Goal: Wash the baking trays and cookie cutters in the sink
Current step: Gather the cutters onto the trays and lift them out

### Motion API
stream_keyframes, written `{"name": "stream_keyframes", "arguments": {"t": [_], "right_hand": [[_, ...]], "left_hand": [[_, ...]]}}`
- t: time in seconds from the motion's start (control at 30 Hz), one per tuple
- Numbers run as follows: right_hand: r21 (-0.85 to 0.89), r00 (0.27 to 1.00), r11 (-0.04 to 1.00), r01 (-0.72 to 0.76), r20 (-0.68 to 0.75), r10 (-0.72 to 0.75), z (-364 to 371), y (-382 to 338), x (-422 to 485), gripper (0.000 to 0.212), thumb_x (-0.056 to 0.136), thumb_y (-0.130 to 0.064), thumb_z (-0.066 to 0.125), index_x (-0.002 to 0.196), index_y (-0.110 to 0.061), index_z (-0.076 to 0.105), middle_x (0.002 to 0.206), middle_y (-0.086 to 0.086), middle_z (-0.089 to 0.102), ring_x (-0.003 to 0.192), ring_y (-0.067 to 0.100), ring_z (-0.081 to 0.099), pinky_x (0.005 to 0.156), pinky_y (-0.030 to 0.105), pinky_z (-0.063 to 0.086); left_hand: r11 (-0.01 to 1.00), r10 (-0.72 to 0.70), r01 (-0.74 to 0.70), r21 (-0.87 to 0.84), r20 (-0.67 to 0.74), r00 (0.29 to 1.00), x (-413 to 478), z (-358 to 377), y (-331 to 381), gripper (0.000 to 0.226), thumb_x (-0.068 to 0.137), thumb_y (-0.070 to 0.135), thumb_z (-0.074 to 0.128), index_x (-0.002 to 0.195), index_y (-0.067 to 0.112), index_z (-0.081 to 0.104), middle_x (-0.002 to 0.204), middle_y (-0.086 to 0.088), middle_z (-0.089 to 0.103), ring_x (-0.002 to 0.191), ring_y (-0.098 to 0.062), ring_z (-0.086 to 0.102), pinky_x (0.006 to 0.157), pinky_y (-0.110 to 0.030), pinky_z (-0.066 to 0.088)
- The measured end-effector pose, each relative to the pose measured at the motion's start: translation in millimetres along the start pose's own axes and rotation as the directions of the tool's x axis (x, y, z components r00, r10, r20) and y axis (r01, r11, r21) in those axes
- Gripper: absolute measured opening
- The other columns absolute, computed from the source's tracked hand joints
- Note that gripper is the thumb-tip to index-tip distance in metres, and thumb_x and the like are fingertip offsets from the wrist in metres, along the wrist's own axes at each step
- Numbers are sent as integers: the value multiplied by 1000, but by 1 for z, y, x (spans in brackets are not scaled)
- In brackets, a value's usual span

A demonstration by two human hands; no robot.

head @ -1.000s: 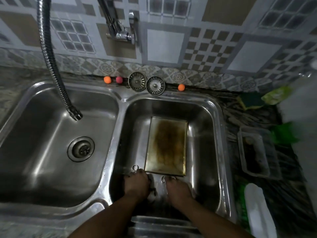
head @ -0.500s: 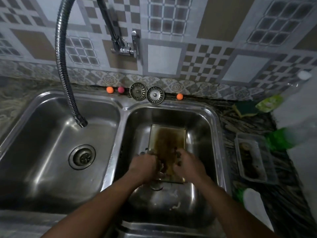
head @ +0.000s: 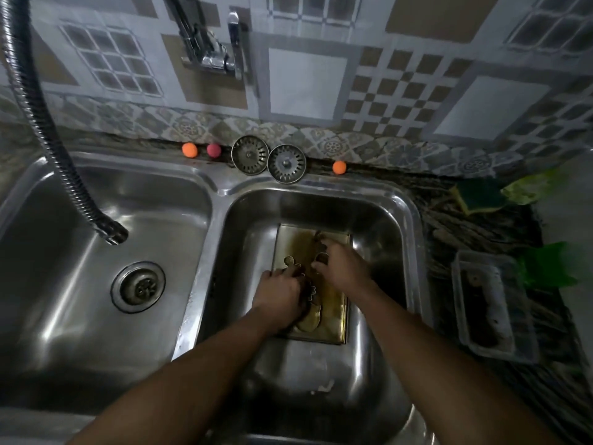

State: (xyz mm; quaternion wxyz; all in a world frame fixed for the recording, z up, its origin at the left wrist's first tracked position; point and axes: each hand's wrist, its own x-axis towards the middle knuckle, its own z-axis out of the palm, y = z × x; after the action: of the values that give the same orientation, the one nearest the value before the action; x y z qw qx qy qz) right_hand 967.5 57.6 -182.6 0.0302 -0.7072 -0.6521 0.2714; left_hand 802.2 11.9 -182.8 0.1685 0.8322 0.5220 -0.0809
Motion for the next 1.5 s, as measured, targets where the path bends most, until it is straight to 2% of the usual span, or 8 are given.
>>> {"name": "stream_keyframes", "arguments": {"t": [0.23,0.37,0.57,0.8,1.07,1.27,1.4,1.5], "right_hand": [[493,950,865,-91,-217,224,14,32,-21,41,86,-56,60,117,-29,57,105,-1,67,90,14,65,75,36,57],[674,952,701,-235,16,304,40,40,-40,80,83,-64,58,150,-40,21,155,-1,33,139,24,39,107,48,40],[449,977,871,-198,19,213,50,36,-53,107,65,-80,64,140,-65,-12,160,7,14,140,37,31,103,60,39],[159,985,975,-152,107,136,42,36,-33,107,62,-85,59,142,-62,-9,154,16,16,136,40,35,99,50,45],[309,981,940,-147,-77,179,52,32,-50,92,59,-73,71,136,-60,21,126,0,30,111,24,53,86,41,52],[396,926,917,39,-360,116,40,17,-61,89,60,-42,89,132,-42,37,129,-7,23,112,5,35,84,3,33],[369,875,920,132,-479,67,12,-5,-65,89,59,-43,89,127,-33,32,147,15,18,132,29,36,96,34,48],[387,817,901,196,-573,68,-17,-22,-66,88,59,-35,91,127,-18,38,153,23,17,136,33,32,100,33,40]], "left_hand": [[825,-357,243,-511,-137,924,2,12,-28,57,82,46,69,132,27,48,133,-4,43,118,-25,51,98,-39,47],[585,-314,273,-763,98,944,4,31,-38,109,63,65,80,151,47,18,145,-5,35,132,-23,40,109,-40,39],[684,-195,240,-689,144,970,5,53,-39,154,27,66,89,150,55,-4,146,-4,28,136,-28,27,112,-50,34],[768,-239,239,-595,80,968,4,61,-28,131,53,49,87,147,59,-4,154,-17,13,141,-36,17,111,-45,34],[692,-279,202,-693,2,960,4,59,-25,129,53,35,92,148,58,8,153,-5,14,137,-25,18,110,-35,30],[724,-258,36,-689,-222,940,-2,28,-22,123,59,24,93,141,67,12,155,4,9,143,-17,12,116,-37,27],[757,-251,-66,-650,-383,889,-11,-12,-22,107,63,15,90,136,59,25,158,4,2,147,-27,14,114,-54,33],[801,-183,-223,-556,-581,793,-14,-51,-24,99,63,12,90,137,41,32,158,-6,7,141,-30,29,108,-48,43]]}}
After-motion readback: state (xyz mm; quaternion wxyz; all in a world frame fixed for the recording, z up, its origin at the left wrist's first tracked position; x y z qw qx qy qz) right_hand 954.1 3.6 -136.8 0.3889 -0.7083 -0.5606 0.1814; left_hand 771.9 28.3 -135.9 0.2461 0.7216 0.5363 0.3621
